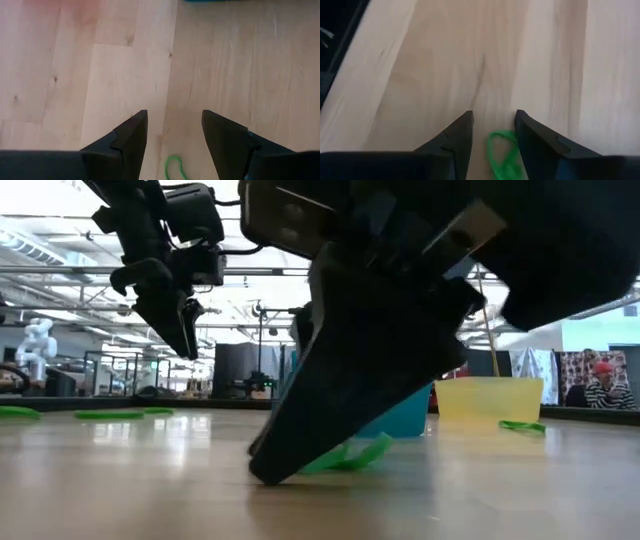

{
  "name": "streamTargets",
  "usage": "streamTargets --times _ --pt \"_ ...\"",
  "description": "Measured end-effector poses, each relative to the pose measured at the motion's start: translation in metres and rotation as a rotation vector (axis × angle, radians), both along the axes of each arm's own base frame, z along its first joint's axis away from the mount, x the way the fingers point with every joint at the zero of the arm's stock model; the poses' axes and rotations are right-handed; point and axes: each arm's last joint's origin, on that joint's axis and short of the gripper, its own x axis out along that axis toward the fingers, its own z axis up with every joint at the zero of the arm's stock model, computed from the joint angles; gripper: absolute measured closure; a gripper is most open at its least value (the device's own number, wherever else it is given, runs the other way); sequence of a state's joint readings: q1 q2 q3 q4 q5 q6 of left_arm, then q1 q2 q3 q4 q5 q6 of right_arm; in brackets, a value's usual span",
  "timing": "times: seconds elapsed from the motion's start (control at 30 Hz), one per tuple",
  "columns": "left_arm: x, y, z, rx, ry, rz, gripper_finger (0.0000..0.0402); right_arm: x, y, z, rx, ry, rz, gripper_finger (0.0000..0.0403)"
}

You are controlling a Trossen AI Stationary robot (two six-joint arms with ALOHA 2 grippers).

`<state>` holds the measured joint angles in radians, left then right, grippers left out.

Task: Sort rubber bands into baskets
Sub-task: Put the green rubber band into the yellow bin

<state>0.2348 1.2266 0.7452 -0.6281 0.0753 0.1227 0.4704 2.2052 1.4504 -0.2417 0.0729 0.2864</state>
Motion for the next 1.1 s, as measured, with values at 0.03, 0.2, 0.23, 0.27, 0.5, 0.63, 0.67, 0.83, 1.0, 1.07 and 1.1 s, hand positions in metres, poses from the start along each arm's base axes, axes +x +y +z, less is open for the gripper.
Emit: streamTargets --times 0.03,0.2,0.23,0.27,0.5,0.63,0.67,0.83,1.0,1.07,1.1 --pt "0.000 0.000 0.000 0.000 0.000 0.000 0.0206 -0.003 0.001 0.002 -0.002 0.014 -0.013 0.0263" --pt "0.001 0.000 0.001 0.004 -0.015 -0.001 0.0206 -0.012 0.006 0.002 -0.014 0.069 -0.059 0.0277" --pt "0.002 0.000 0.001 0.006 -0.024 0.000 0.0206 -0.012 0.006 0.002 -0.006 0.076 -0.074 0.0279" --pt "0.003 0.001 0.001 0.008 -0.030 0.000 0.0206 -0.013 0.007 0.001 0.001 0.085 -0.090 0.0282" --pt "0.004 0.001 0.002 0.019 -0.044 -0.014 0.0206 -0.023 0.007 0.008 0.026 0.160 -0.154 0.0315" --pt "0.005 0.001 0.003 0.023 -0.058 -0.015 0.0206 -0.029 0.005 0.019 -0.004 0.179 -0.092 0.0360" --pt "0.006 0.001 0.003 0.024 -0.065 -0.015 0.0206 -0.031 0.003 0.021 -0.012 0.189 -0.085 0.0374" --pt "0.009 0.002 0.005 0.035 -0.106 -0.014 0.0206 -0.036 -0.014 0.042 -0.027 0.228 -0.120 0.0396" --pt "0.011 0.003 0.007 0.041 -0.130 -0.014 0.0206 -0.042 -0.031 0.079 -0.037 0.185 -0.146 0.0401" --pt "0.012 0.003 0.007 0.043 -0.139 -0.014 0.0206 -0.046 -0.038 0.098 -0.034 0.143 -0.151 0.0402" --pt "0.012 0.003 0.007 0.044 -0.142 -0.014 0.0206 -0.048 -0.041 0.108 -0.027 0.119 -0.145 0.0402"
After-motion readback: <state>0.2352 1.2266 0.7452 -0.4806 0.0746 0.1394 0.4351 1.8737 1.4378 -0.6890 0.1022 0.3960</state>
